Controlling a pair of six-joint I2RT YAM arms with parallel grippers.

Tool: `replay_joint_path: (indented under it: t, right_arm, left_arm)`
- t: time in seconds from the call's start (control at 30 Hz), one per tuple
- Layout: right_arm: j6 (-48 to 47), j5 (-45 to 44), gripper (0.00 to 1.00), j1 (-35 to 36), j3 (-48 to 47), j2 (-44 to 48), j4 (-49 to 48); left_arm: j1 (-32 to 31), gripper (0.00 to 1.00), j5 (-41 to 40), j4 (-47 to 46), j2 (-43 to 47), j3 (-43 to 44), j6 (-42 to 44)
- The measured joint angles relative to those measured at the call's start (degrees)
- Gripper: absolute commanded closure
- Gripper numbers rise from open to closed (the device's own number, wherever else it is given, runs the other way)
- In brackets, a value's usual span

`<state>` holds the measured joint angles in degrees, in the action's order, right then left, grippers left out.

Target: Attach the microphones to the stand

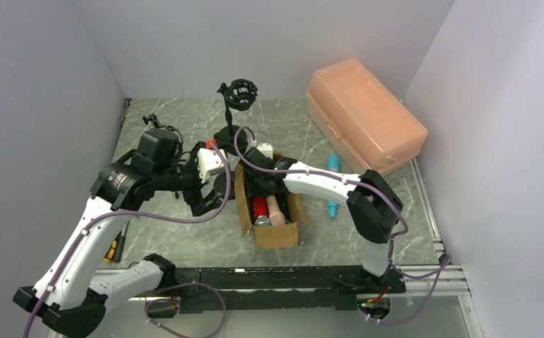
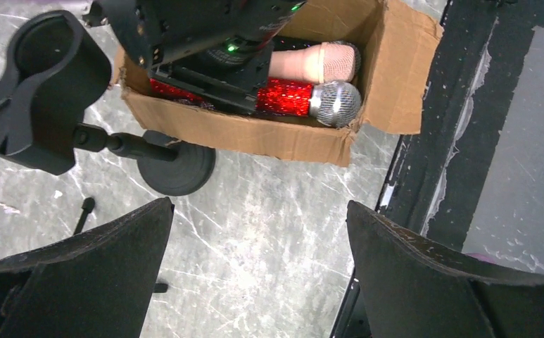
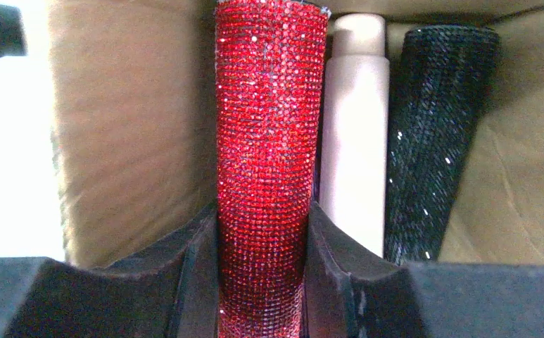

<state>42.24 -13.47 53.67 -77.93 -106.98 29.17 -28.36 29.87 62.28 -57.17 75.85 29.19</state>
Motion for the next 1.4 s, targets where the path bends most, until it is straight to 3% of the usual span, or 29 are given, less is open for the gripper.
replay_joint_path:
  t: [0.4, 0.57, 0.77, 1.0, 1.13, 1.3, 1.4]
  right_arm:
    - [-2.21, -1.2, 0.96, -1.18, -7.15, 18.29, 7.37]
    - [-6.19, 1.11, 0.97, -12.17, -4.28, 24.37, 8.33]
    - [-11.39, 2.84, 0.97, -23.61, 2.14, 23.56, 8.39]
    - [-14.67, 4.22, 0.92, -26.56, 9.99, 15.56, 5.33]
    - [-15.08, 3.74, 0.83, -26.6, 11.8, 10.12, 2.67]
    - [-15.23, 1.57, 0.54, -26.6, 11.52, 5.16, 0.57]
    - [-15.3, 0.26, 0.46, -26.67, 11.04, 4.52, 1.09]
  left_arm:
    - [0.22, 0.0, -2.82, -0.63, -0.83, 1.92, -0.11]
    - [0.31, 0.0, -4.83, -0.74, -1.62, 2.69, -0.96]
    - [1.07, 0.0, -6.16, -2.05, -2.21, 3.06, -1.2]
    - [1.18, 0.01, -6.93, -4.72, 0.13, 1.25, -1.31]
    - [1.33, 0.0, -7.3, -5.42, -0.37, 0.28, -1.33]
    - [1.44, 0.0, -7.3, -5.33, -1.31, -0.39, -1.31]
    - [1.44, 0.01, -7.34, -4.74, -1.73, -0.37, -1.18]
